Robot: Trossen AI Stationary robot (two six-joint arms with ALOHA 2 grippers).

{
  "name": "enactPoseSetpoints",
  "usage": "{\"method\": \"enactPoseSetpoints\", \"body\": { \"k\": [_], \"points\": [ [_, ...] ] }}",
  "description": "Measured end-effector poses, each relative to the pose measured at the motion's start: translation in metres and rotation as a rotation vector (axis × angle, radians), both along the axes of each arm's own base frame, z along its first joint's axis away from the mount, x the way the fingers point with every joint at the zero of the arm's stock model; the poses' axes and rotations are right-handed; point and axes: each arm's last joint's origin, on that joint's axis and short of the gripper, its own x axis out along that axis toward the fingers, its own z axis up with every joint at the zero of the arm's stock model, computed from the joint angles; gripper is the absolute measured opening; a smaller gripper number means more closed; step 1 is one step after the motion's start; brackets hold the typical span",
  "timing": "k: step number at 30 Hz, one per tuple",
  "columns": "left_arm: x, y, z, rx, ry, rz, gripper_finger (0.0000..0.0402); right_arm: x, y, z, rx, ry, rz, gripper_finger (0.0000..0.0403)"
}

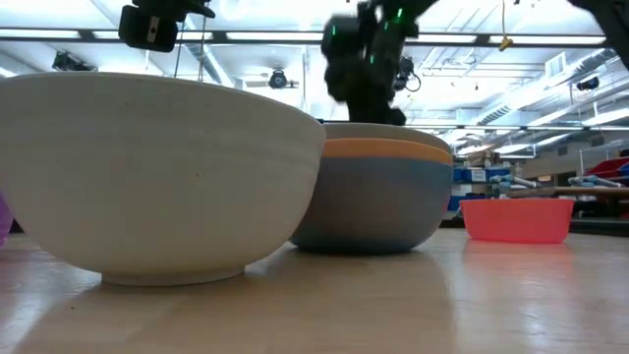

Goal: Nest bowls inside each other
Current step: Stack the white bowl on top of the gray bowl

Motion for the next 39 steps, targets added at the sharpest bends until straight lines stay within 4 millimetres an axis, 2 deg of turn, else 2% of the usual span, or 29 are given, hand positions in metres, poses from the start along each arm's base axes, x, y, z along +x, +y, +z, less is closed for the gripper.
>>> {"method": "enactPoseSetpoints", "body": {
  "k": [4, 7, 10, 14, 20, 26, 30, 39],
  "points": [
    [-0.002, -0.001, -0.004, -0.033, 0.055, -0.018, 0.0167, -0.004, 0.039, 0.023, -0.025, -0.042, 0.087, 0.0117],
    [-0.003, -0.011, -0.015, -0.067, 0.17, -0.109, 0.0167, -0.013, 0.065, 0.04, -0.068, -0.051, 0.106, 0.0116],
    [-0.003, -0.024, -0.028, -0.084, 0.286, -0.188, 0.0167, -0.028, 0.084, 0.063, -0.12, -0.082, 0.077, 0.0118],
    [0.007, -0.039, -0.044, -0.079, 0.384, -0.182, 0.0167, -0.058, 0.099, 0.092, -0.178, -0.122, -0.008, 0.0118],
    [0.028, -0.05, -0.071, -0.1, 0.504, -0.117, 0.0167, -0.103, 0.11, 0.125, -0.203, -0.177, -0.117, 0.0119],
    [0.048, -0.057, -0.098, -0.124, 0.572, -0.087, 0.0167, -0.135, 0.113, 0.139, -0.223, -0.173, -0.16, 0.0122],
    [0.057, -0.06, -0.105, -0.131, 0.556, -0.088, 0.0167, -0.143, 0.113, 0.141, -0.224, -0.159, -0.168, 0.0122],
    [0.069, -0.063, -0.128, -0.105, 0.607, -0.081, 0.0167, -0.139, 0.113, 0.139, -0.233, -0.147, -0.135, 0.0122]
  ]
}}
